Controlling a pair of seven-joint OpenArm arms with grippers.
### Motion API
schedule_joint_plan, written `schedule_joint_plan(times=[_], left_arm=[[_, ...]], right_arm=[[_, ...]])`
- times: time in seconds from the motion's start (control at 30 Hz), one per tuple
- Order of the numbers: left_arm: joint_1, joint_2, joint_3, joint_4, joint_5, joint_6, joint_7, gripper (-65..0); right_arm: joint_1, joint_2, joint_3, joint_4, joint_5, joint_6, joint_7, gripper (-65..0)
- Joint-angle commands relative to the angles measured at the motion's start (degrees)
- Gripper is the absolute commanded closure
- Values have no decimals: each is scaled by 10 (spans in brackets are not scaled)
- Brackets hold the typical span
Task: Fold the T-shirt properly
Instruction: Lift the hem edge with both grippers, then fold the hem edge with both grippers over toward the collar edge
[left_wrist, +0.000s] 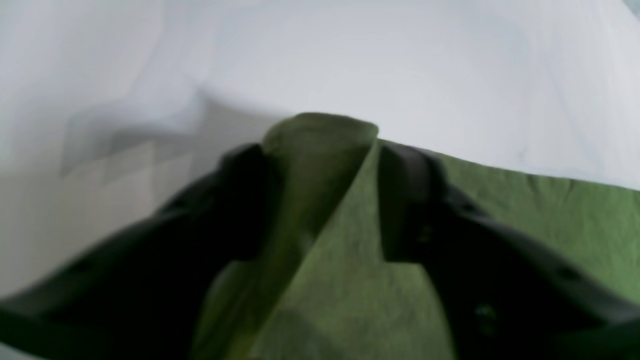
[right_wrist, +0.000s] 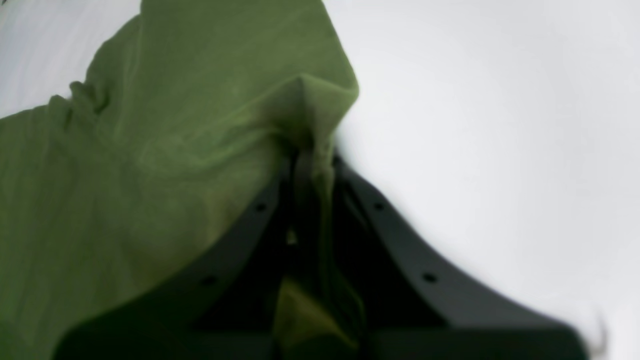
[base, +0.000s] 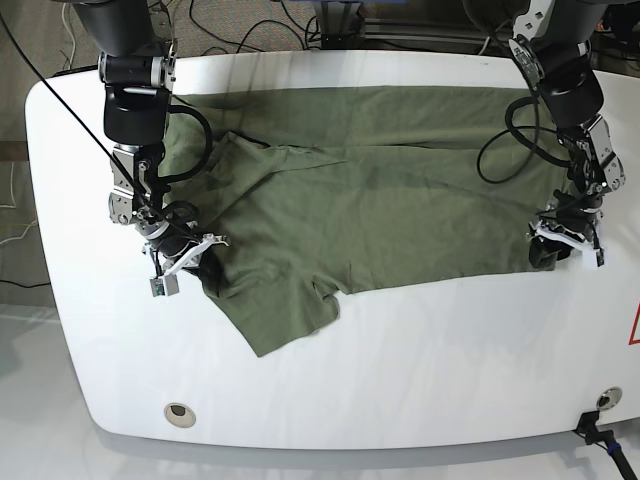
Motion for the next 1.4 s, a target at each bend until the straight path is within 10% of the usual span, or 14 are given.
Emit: schedule_joint_plan(times=[0.0, 0.23, 0.67, 1.37], left_arm=[[-12, -10, -1, 8, -5, -4, -2, -220], [-14, -10, -2, 8, -5, -4, -6, 0], [-8, -10, -1, 80, -4, -3, -3, 0], [147, 12, -1, 367, -5, -5, 67, 0]], right_arm=[[6, 5, -1, 3, -13, 0, -20, 0], [6, 4, -1, 4, -13, 0, -20, 0], [4, 21, 4, 52, -10, -2, -1, 0], [-206, 19, 97, 569, -12, -3, -217, 0]])
